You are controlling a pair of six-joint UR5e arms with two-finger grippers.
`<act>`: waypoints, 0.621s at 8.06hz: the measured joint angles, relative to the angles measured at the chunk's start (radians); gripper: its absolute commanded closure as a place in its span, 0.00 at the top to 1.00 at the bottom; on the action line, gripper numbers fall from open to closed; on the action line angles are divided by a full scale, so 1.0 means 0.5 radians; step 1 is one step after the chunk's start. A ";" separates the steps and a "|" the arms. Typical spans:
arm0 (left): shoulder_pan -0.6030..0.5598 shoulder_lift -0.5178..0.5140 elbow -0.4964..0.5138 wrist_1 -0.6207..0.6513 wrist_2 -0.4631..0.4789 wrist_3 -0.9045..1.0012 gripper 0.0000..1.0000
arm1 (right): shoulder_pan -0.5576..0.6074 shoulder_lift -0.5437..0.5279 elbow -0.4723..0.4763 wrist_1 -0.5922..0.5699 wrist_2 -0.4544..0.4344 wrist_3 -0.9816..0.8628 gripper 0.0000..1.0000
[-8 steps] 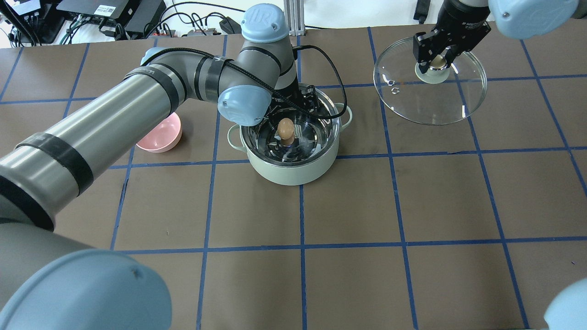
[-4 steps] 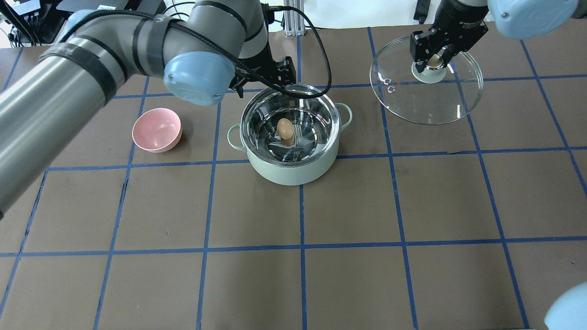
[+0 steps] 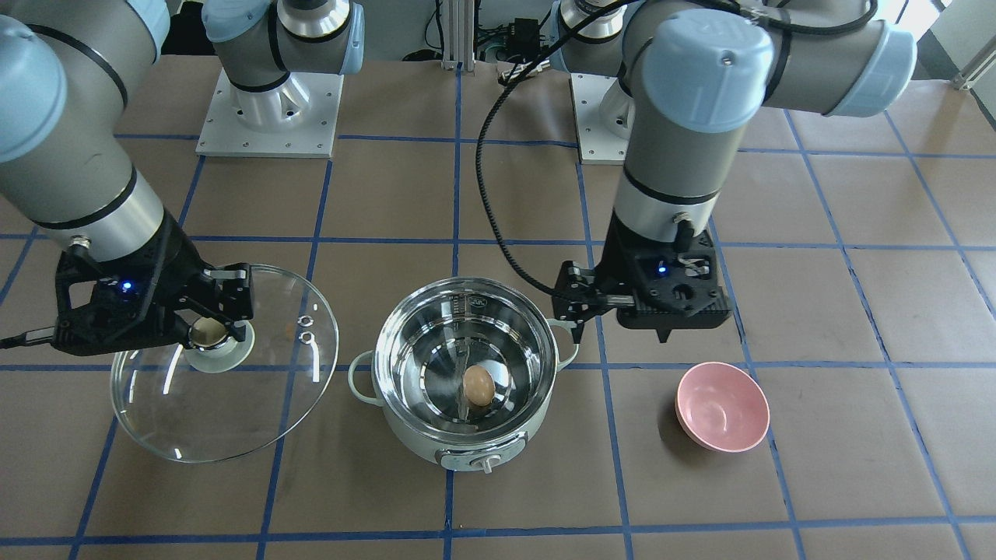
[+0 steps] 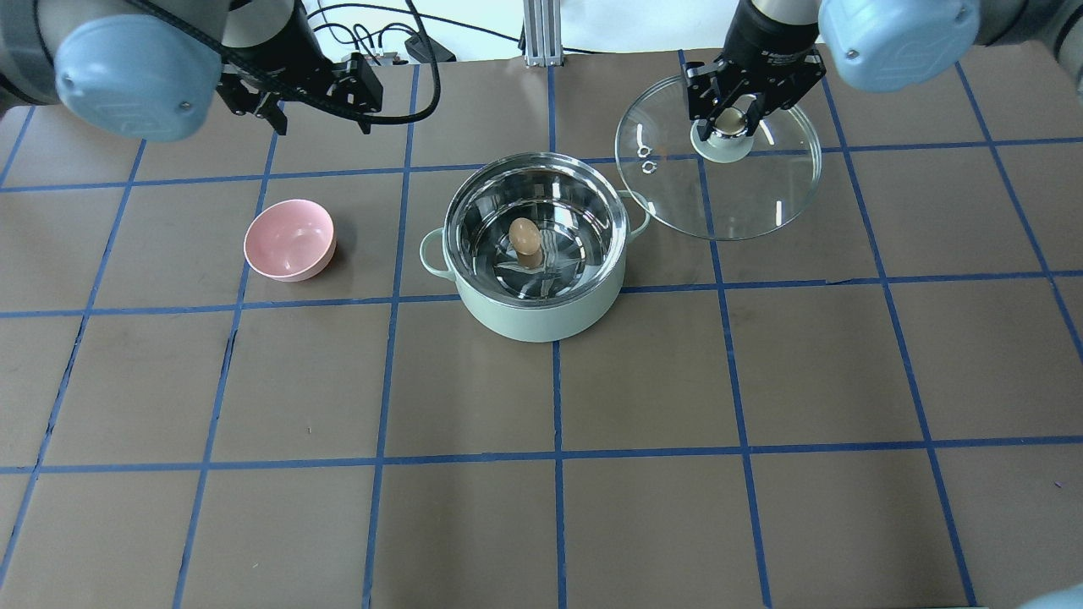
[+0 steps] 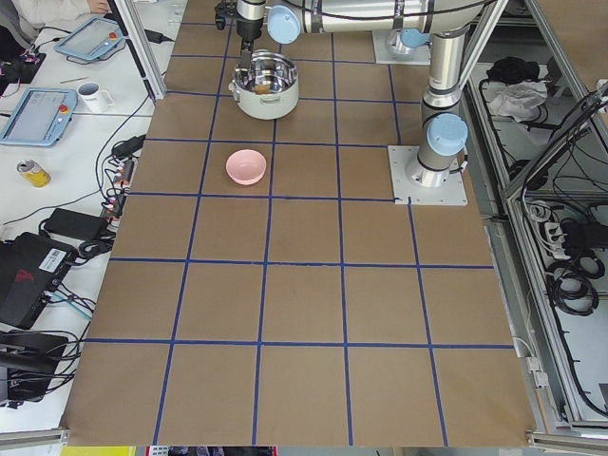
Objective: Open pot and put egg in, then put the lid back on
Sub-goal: 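Carry the glass lid over the pot with the right gripper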
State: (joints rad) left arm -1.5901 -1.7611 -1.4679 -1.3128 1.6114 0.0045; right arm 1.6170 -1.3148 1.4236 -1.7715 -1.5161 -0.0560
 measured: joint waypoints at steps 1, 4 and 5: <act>0.057 0.077 -0.002 -0.132 0.004 0.080 1.00 | 0.112 0.022 -0.003 -0.033 0.000 0.173 0.00; 0.070 0.327 -0.011 -0.495 0.004 0.086 1.00 | 0.457 0.151 -0.029 -0.181 -0.071 0.614 0.00; 0.053 0.378 -0.024 -0.537 0.004 0.052 1.00 | 0.531 0.191 -0.032 -0.225 -0.094 0.711 0.00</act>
State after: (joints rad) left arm -1.5634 -1.5722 -1.4797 -1.5812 1.6135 0.0304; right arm 1.8828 -1.2195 1.4076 -1.8843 -1.5631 0.2993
